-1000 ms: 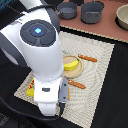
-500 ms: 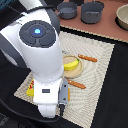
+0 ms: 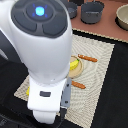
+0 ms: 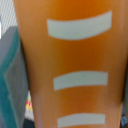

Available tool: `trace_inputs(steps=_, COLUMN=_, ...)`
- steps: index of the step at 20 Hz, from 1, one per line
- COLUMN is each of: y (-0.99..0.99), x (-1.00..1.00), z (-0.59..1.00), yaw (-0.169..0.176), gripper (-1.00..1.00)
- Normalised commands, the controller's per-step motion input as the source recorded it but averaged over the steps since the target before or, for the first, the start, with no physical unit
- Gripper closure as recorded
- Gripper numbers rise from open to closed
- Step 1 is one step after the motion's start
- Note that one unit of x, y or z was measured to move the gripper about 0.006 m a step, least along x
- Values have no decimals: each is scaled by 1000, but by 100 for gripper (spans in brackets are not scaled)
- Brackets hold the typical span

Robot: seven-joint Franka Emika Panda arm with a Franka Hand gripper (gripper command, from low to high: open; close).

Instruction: Interact with the objects in diverse but meaningful ways.

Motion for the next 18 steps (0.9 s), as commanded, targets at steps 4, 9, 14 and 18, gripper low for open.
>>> trace_inputs(steps=4, y=318, x=-1000, z=117, yaw=0, gripper=100)
trace_inputs(steps=9, y=368, x=-993, z=40, yaw=0, gripper=100)
trace_inputs(steps=14, y=466, x=-987, z=49, yaw=0, gripper=100)
trace_inputs(steps=18, y=588, x=-950, z=206, yaw=0, gripper=100)
